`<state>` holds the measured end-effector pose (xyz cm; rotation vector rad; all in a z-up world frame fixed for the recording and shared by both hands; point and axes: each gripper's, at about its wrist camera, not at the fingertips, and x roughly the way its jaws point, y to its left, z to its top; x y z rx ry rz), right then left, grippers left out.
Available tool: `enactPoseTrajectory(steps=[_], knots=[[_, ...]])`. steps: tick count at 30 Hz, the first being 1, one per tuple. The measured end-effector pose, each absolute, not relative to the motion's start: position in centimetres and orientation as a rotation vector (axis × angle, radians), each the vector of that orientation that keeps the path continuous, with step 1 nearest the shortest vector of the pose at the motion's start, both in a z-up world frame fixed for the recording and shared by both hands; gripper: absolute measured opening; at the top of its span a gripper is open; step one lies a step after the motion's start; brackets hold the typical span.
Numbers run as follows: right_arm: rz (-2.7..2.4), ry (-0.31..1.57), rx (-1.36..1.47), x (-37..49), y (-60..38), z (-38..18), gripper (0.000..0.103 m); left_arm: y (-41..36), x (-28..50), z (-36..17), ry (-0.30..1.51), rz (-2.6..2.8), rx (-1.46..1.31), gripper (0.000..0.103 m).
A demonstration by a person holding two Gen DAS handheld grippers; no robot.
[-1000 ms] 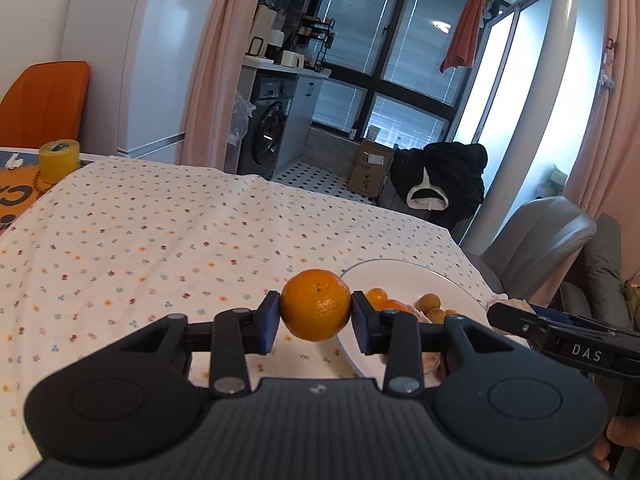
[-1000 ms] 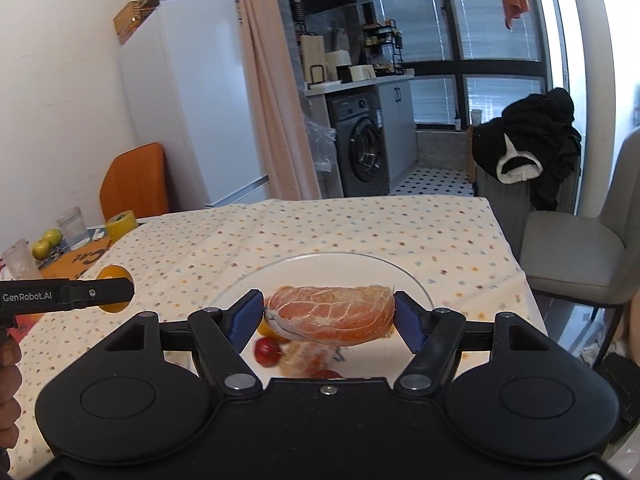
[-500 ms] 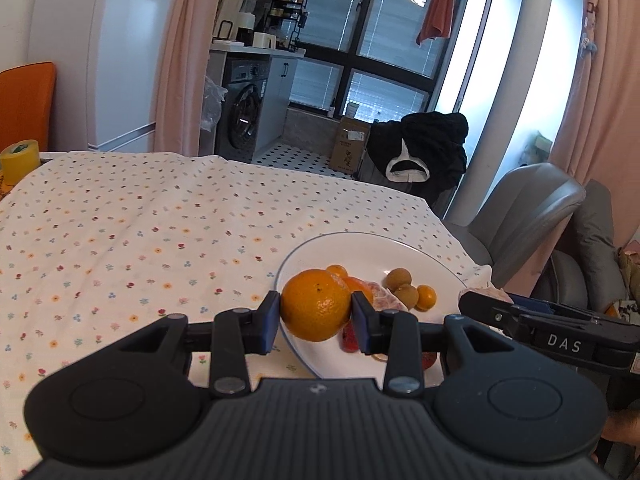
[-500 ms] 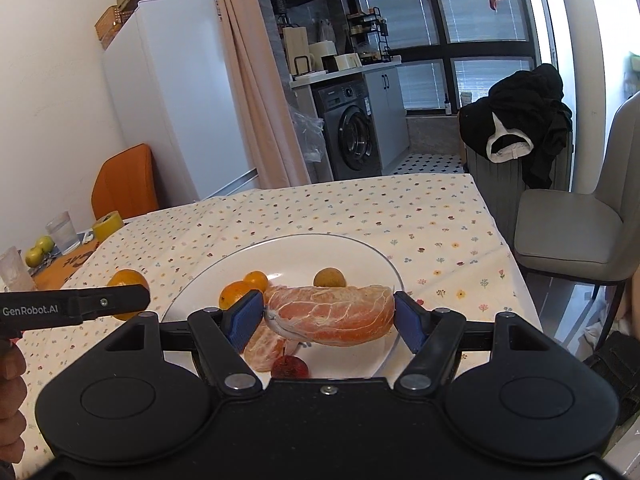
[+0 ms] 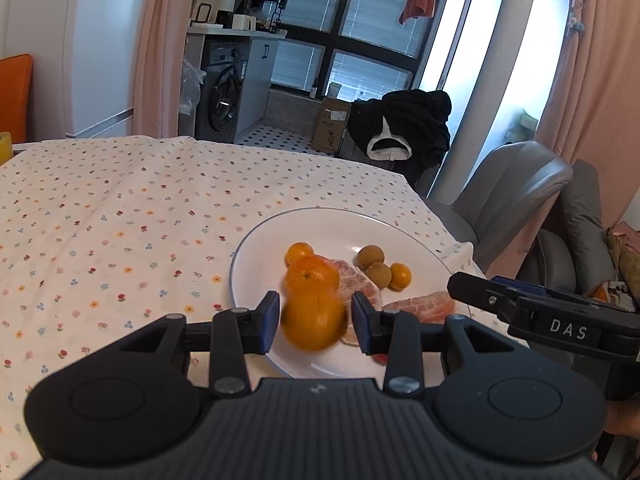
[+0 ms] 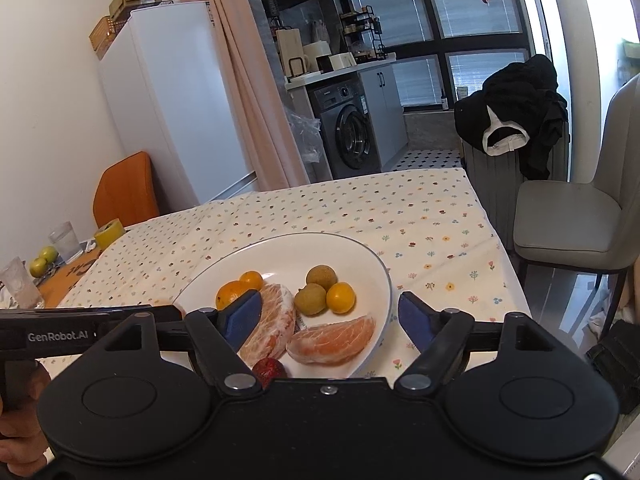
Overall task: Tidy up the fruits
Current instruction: 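Open both tools to release the orange and pomelo segment onto the plate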
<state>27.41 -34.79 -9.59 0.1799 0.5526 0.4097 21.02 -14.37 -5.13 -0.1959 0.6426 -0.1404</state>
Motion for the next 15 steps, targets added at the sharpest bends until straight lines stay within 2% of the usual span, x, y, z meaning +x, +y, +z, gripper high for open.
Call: enactPoseTrajectory(steps=[5, 15], knots=[[0.418, 0.556, 0.183, 27.5, -34.2, -9.4, 0.075, -13.5, 20.7, -4.6, 0.637, -0.121, -0.205, 0.042], [0.446, 0.556, 0.174, 26.8, -32.8, -8.9, 0.080, -10.5, 19.3, -3.9, 0.613, -0.056, -0.237, 0.060]])
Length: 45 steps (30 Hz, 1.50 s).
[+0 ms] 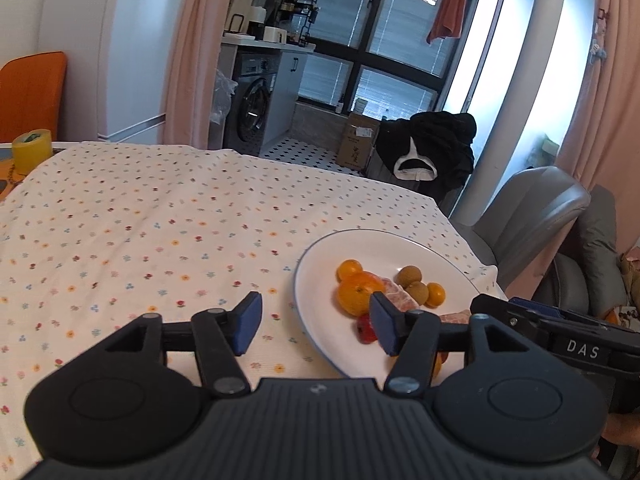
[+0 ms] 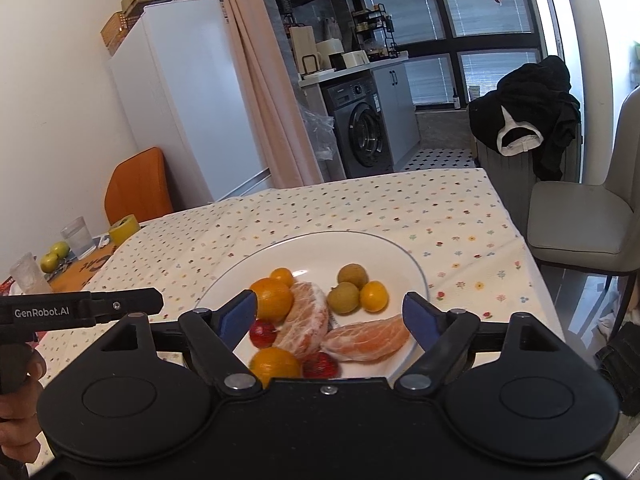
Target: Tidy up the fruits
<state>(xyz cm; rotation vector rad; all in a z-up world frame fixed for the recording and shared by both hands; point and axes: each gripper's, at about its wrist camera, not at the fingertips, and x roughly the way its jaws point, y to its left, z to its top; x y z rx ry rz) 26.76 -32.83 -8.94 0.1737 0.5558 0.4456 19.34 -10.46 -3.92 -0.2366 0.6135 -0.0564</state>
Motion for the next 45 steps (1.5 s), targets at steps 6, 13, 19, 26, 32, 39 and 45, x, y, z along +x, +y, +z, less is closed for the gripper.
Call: enactPoseTrajectory(steps=[6, 13, 19, 26, 32, 39, 45], knots=[[0.452, 0.567, 0.175, 26.2, -32.0, -8.8, 0.086, -9.3, 18.4, -3.6, 0.608, -0.032, -0.241, 0.074], [0.463, 0.580, 0.176, 25.4, -30.9, -8.5, 0.095, -7.7, 17.1, -3.5, 0.606, -0.013, -0.252, 0.081], [0.461, 0.584, 0.172, 24.6, -29.9, -8.1, 0.103, -6.4, 15.8, -3.1, 0.592, -0.003, -0.266, 0.082], [0.467, 0.584, 0.161, 23.8, -28.7, -7.8, 0.103, -5.1, 14.2, -2.7, 0.565, 0.005, -0.278, 0.085], [0.469, 0.595, 0.164, 23.1, -27.9, -7.7, 0.103, -4.0, 12.7, -2.2, 0.533, 0.021, -0.266, 0.085], [0.485, 0.585, 0.152, 21.9, -26.8, -7.2, 0.103, -2.8, 11.1, -1.7, 0.513, 0.034, -0.260, 0.085], [0.506, 0.581, 0.153, 20.7, -25.8, -6.7, 0.103, -1.7, 9.5, -1.2, 0.497, 0.062, -0.244, 0.085]])
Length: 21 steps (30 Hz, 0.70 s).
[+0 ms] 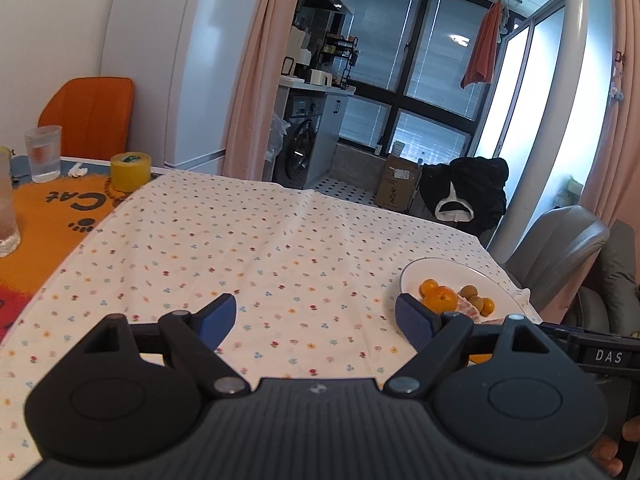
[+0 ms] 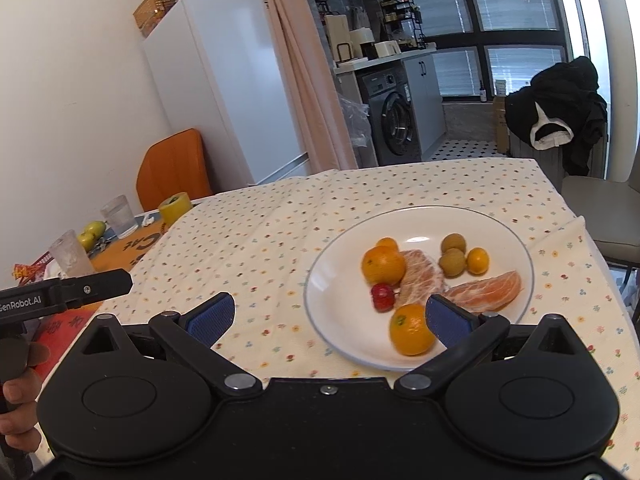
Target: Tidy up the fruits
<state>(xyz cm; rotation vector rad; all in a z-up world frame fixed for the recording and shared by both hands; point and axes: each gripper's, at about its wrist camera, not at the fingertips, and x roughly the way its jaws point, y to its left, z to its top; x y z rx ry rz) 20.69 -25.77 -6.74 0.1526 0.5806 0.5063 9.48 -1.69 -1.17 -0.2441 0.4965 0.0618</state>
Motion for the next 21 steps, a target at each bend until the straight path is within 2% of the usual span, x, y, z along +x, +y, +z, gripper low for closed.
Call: enactPoseTrajectory(steps=[8, 15, 21], knots=[[0.520, 0.562, 0.147, 19.3, -25.2, -6.1, 0.103, -0.6, 7.6, -0.7, 0.491, 0.090, -0.226, 0.087], [0.519, 0.552, 0.154, 17.9, -25.6, -5.3, 0.103, -0.2, 6.0, 0.2, 0.489, 0.102, -0.219, 0.103], [0.511, 0.560, 0.163, 16.6, -26.4, -4.5, 0.103, -0.1, 5.0, 0.8, 0.515, 0.091, -0.215, 0.103]])
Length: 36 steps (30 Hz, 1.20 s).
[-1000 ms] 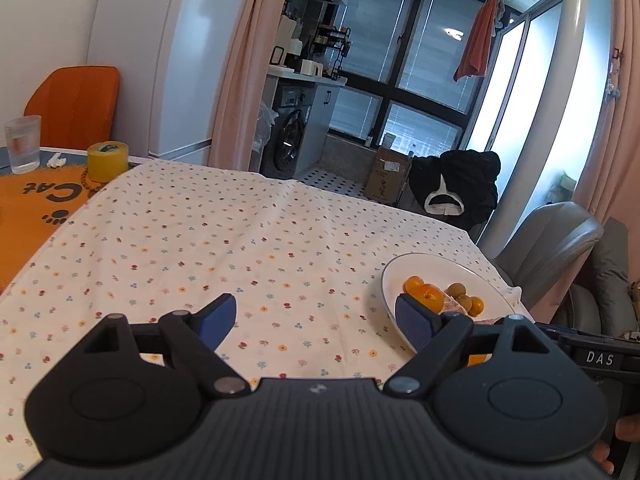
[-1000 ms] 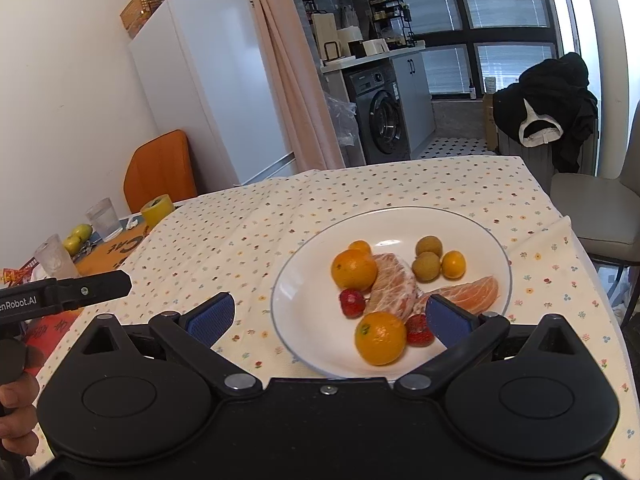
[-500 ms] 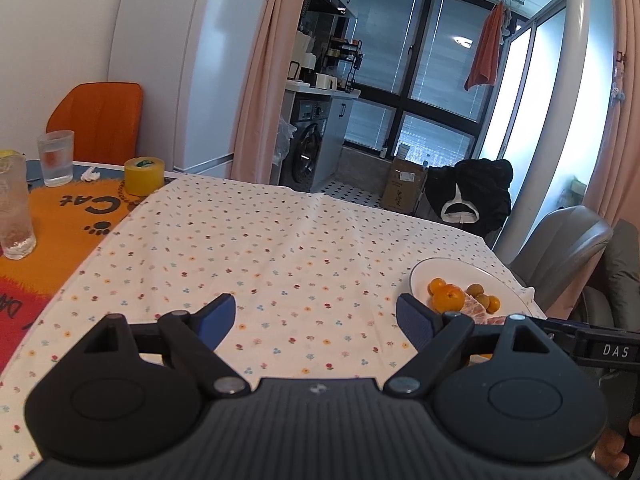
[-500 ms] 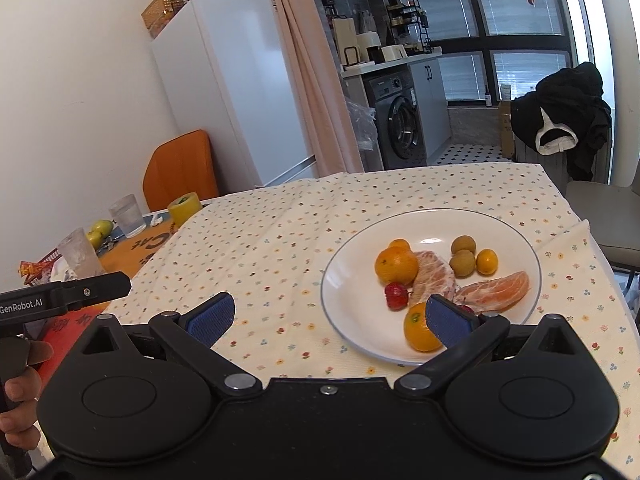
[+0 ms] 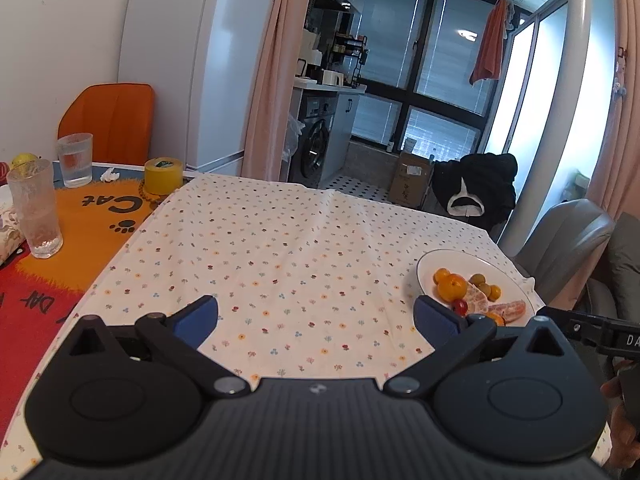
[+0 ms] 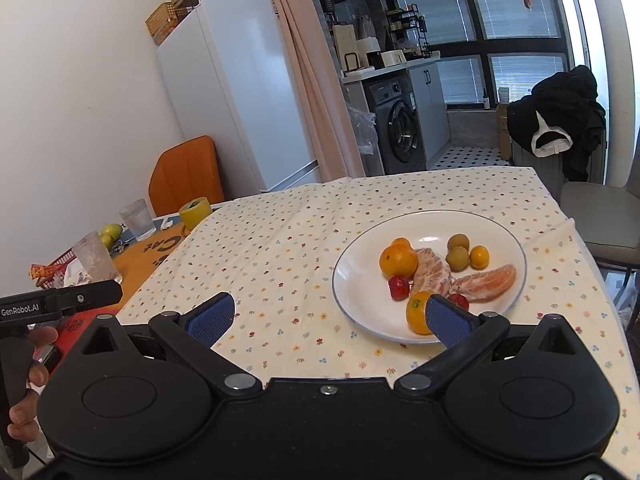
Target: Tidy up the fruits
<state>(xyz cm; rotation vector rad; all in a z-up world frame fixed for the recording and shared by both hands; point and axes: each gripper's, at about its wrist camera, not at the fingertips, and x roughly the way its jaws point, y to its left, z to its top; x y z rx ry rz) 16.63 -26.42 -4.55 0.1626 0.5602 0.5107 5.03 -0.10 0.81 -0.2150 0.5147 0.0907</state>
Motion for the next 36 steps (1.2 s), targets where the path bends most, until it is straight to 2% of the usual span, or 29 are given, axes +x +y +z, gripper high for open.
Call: enactPoseTrajectory(steps=[15, 36], knots=[[0.521, 0.565, 0.156, 14.1, -27.3, -3.3, 0.103, -0.4, 2.5, 1.6, 0.573, 0.061, -0.174, 0.103], [0.535, 0.587, 0.143, 12.2, -27.8, -3.2, 0.103, -0.7, 0.9, 1.5, 0.568, 0.041, -0.154, 0.103]])
